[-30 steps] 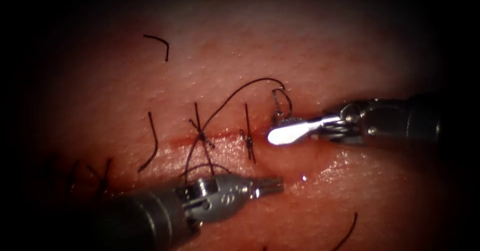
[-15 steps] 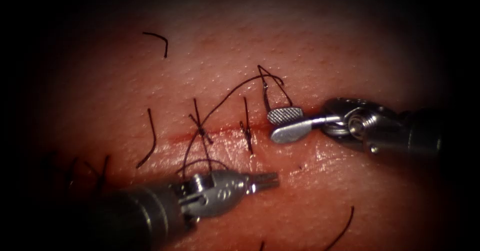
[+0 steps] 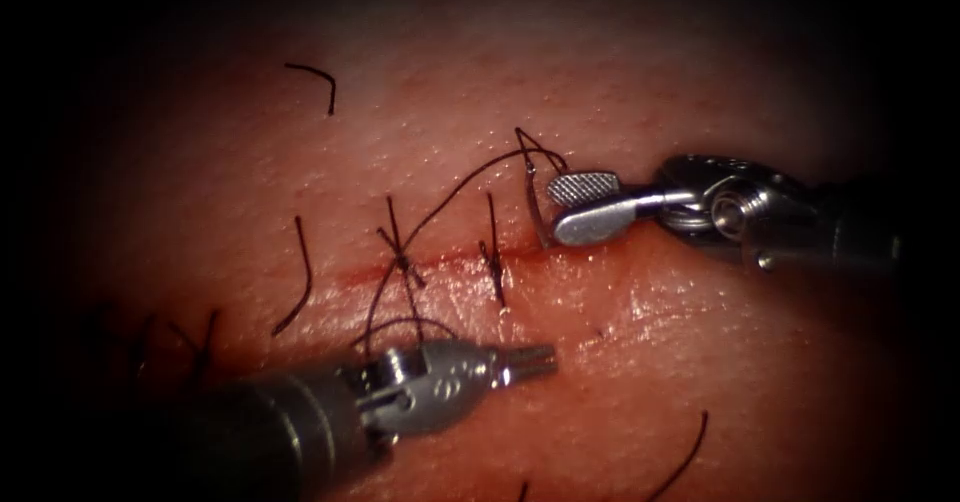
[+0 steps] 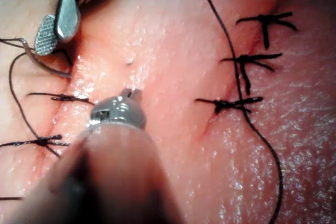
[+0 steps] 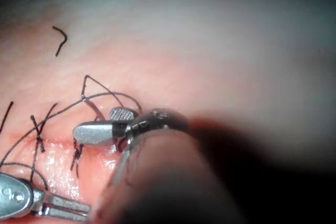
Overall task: Wound Closure
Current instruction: Throw needle into skin below wound with right gripper
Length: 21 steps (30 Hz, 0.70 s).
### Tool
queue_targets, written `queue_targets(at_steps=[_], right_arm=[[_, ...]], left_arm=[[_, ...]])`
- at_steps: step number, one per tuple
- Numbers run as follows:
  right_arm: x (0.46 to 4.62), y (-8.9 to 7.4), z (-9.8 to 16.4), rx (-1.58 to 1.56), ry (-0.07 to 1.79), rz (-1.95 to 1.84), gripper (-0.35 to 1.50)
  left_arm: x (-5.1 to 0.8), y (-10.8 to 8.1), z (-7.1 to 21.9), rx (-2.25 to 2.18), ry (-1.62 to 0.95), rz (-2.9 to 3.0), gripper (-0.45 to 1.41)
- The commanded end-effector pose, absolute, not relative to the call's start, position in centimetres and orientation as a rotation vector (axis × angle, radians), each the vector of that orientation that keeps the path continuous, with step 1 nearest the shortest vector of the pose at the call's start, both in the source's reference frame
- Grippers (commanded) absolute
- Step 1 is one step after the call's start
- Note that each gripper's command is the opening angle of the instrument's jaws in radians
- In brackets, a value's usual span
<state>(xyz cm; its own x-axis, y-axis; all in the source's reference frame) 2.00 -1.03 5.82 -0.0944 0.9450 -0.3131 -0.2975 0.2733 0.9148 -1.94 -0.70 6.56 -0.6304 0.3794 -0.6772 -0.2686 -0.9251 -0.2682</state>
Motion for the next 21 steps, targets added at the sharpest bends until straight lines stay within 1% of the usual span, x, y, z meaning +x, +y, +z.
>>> queue_targets(at_steps=[1, 7, 13, 15, 21], right_arm=[[2.11, -0.96, 5.92, 0.720, 1.221, 1.190, 1.23], [2.24, -0.99, 6.07, 0.736, 1.196, 1.151, 1.23], [2.33, -1.01, 6.08, 0.752, 1.204, 1.111, 1.13], [2.34, -1.00, 6.07, 0.747, 1.213, 1.095, 1.13], [2.41, -0.95, 6.04, 0.750, 1.226, 1.079, 1.00]], left_arm=[[-1.99, -0.68, 6.61, -1.104, -0.199, 2.544, -0.13], [-1.99, -0.68, 6.61, -1.105, -0.199, 2.544, -0.13], [-1.98, -0.69, 6.61, -1.106, -0.200, 2.544, -0.13], [-1.98, -0.68, 6.61, -1.105, -0.200, 2.544, -0.13], [-1.98, -0.68, 6.61, -1.105, -0.200, 2.544, -0.13]])
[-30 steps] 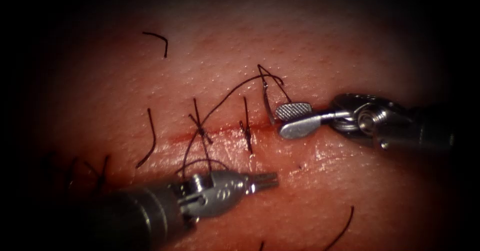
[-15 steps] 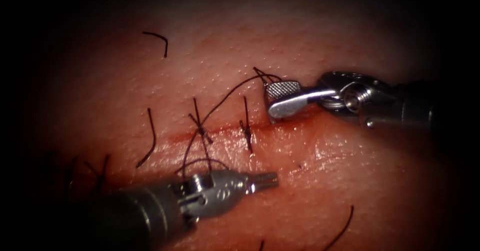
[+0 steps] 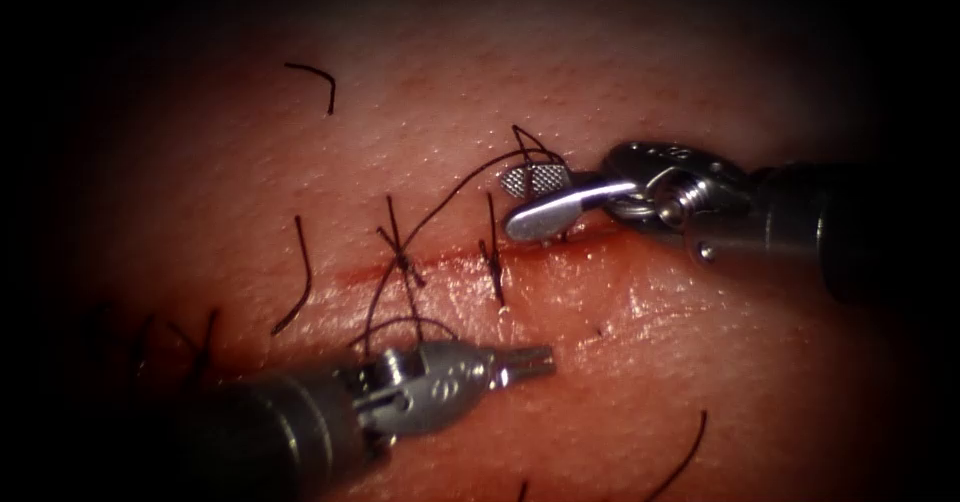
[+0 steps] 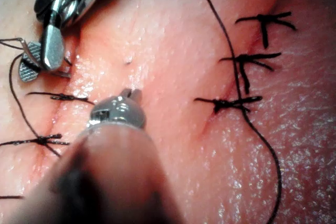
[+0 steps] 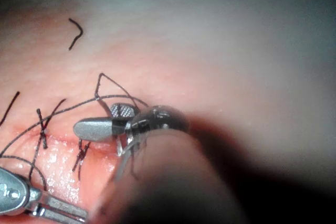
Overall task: Wound Closure
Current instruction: Throw needle into skin below wound with right gripper
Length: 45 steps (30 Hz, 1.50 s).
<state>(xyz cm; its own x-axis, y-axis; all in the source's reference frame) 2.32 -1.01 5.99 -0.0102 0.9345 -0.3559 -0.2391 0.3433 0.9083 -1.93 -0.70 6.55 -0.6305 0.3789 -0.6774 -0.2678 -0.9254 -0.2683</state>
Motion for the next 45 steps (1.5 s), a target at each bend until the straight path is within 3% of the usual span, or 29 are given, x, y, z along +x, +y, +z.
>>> queue_targets(at_steps=[1, 3, 5, 6, 7, 27, 45], right_arm=[[2.42, -0.95, 6.04, 0.749, 1.226, 1.079, 1.00], [2.45, -0.94, 6.04, 0.747, 1.227, 1.082, 0.96], [2.45, -0.93, 6.05, 0.747, 1.227, 1.082, 0.79], [2.44, -0.93, 6.05, 0.747, 1.226, 1.082, -0.01], [2.43, -0.93, 6.05, 0.747, 1.226, 1.082, -0.35], [2.49, -1.36, 5.94, 1.330, 0.665, 1.337, -0.35], [2.23, -1.82, 5.79, 1.297, 0.442, 1.250, -0.35]], left_arm=[[-1.98, -0.68, 6.61, -1.105, -0.200, 2.544, -0.13], [-1.98, -0.68, 6.61, -1.105, -0.200, 2.544, -0.13], [-1.98, -0.68, 6.61, -1.105, -0.200, 2.544, -0.13], [-1.98, -0.68, 6.61, -1.106, -0.200, 2.544, -0.13], [-1.98, -0.68, 6.61, -1.106, -0.200, 2.544, -0.13], [-1.98, -0.69, 6.60, -1.105, -0.200, 2.544, -0.13], [-1.97, -0.68, 6.59, -1.106, -0.202, 2.544, -0.13]])
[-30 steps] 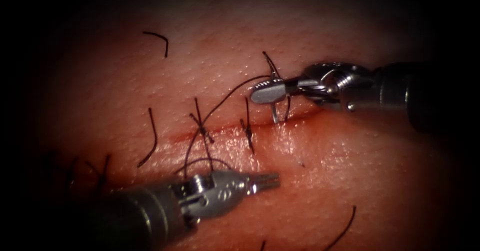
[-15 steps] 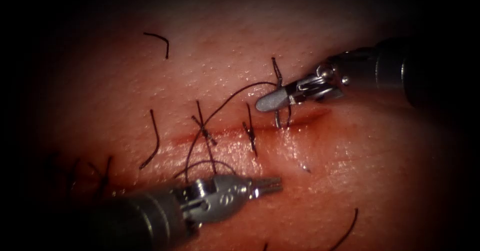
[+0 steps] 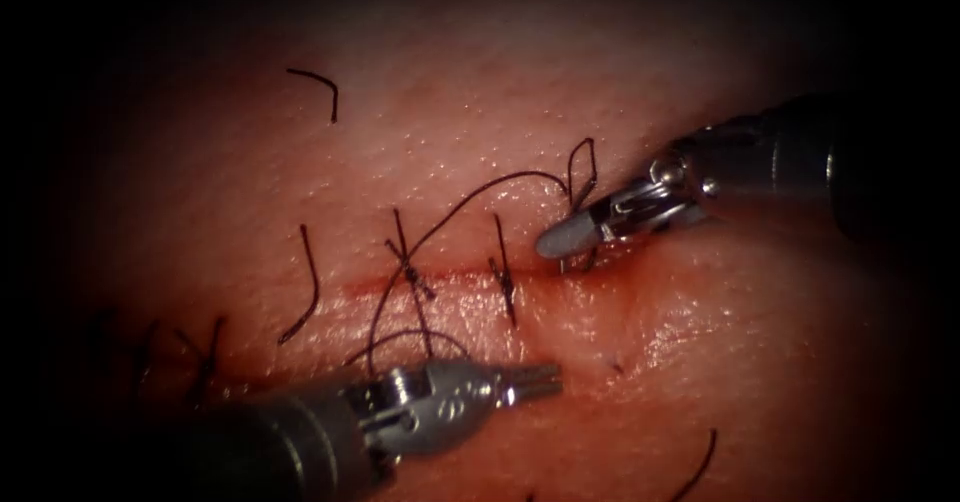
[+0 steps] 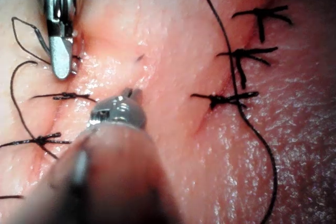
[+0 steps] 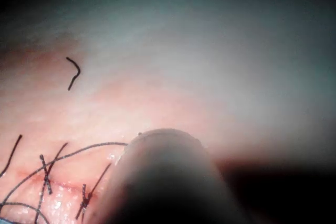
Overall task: Wound Closure
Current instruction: Throw needle into skin below wound with right gripper
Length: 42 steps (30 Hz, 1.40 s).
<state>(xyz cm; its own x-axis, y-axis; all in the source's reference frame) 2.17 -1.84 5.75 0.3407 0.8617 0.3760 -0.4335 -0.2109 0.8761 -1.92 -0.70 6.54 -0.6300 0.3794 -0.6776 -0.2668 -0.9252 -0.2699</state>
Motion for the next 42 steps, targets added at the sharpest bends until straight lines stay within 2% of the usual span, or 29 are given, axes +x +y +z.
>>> queue_targets(at_steps=[1, 12, 17, 18, 19, 20, 21, 23, 26, 31, 35, 42], right_arm=[[2.23, -1.8, 5.8, 1.296, 0.432, 1.243, -0.35], [2.23, -2.1, 5.7, 1.303, 0.394, 1.191, -0.35], [2.09, -1.6, 5.7, 1.219, 0.767, 1.136, -0.35], [2.06, -1.6, 5.7, 1.190, 0.852, 1.085, -0.03], [2.05, -1.5, 5.7, 1.173, 0.910, 1.058, 0.66], [2.04, -1.5, 5.7, 1.147, 0.982, 1.026, 0.94], [2.04, -1.5, 5.7, 1.133, 1.020, 1.012, 1.11], [2.05, -1.5, 5.7, 1.091, 1.082, 0.966, 1.26], [2.06, -1.4, 5.8, 1.026, 1.143, 0.900, 1.31], [1.99, -1.3, 5.9, 0.963, 1.197, 0.828, 1.31], [1.93, -1.1, 6.0, 0.959, 1.212, 0.830, 1.31], [1.83, -1.0, 6.1, 0.958, 1.249, 0.840, 1.13]], left_arm=[[-1.97, -0.7, 6.6, -1.106, -0.202, 2.544, -0.13], [-1.97, -0.7, 6.6, -1.105, -0.202, 2.544, -0.13], [-1.98, -0.7, 6.6, -1.106, -0.202, 2.544, -0.13], [-1.98, -0.7, 6.6, -1.106, -0.202, 2.544, -0.13], [-1.97, -0.7, 6.6, -1.106, -0.202, 2.544, -0.13], [-1.97, -0.7, 6.6, -1.106, -0.202, 2.544, -0.13], [-1.98, -0.7, 6.6, -1.106, -0.203, 2.544, -0.13], [-1.98, -0.7, 6.6, -1.104, -0.205, 2.538, -0.11], [-1.98, -0.7, 6.6, -1.116, -0.213, 2.540, -0.10], [-1.98, -0.6, 6.5, -1.157, -0.210, 2.532, -0.01], [-1.97, -0.6, 6.4, -1.173, -0.200, 2.532, -0.01], [-1.96, -0.6, 6.4, -1.175, -0.201, 2.533, -0.05]])
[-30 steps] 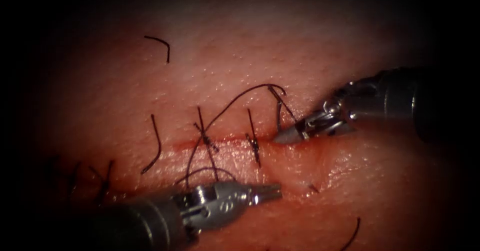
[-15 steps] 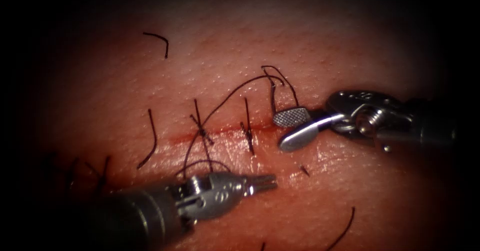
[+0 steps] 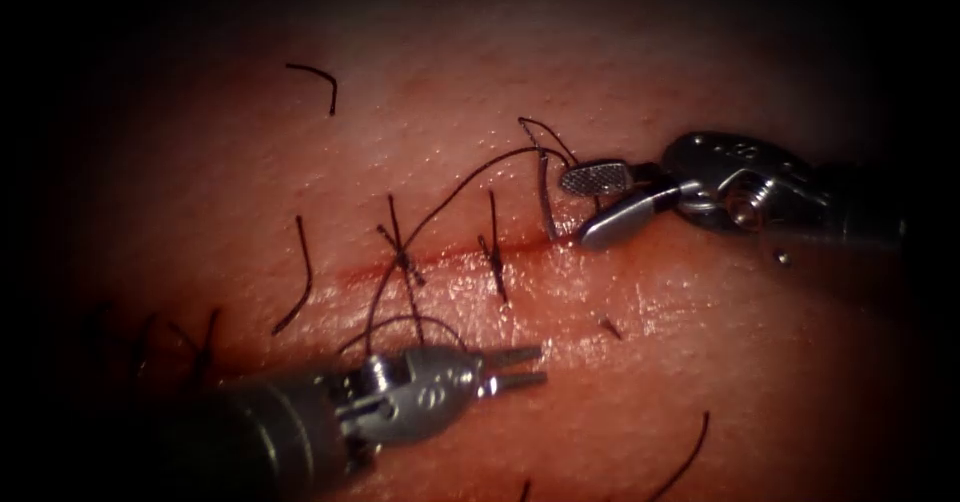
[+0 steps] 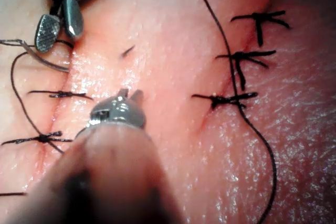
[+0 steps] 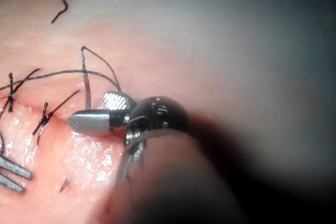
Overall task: Wound Closure
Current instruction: Throw needle into skin below wound with right gripper
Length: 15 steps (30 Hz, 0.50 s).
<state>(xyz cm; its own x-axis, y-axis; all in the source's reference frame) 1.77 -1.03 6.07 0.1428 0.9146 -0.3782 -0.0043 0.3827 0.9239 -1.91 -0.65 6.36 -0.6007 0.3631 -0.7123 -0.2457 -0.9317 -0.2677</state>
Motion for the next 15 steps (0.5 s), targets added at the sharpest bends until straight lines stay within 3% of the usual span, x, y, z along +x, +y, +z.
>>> queue_targets(at_steps=[1, 15], right_arm=[[1.83, -0.94, 6.14, 0.969, 1.249, 0.857, 1.13], [2.33, -0.93, 6.21, 1.059, 1.238, 0.910, 1.16]], left_arm=[[-1.96, -0.63, 6.42, -1.175, -0.201, 2.533, -0.05], [-1.96, -0.64, 6.43, -1.177, -0.196, 2.540, -0.06]])
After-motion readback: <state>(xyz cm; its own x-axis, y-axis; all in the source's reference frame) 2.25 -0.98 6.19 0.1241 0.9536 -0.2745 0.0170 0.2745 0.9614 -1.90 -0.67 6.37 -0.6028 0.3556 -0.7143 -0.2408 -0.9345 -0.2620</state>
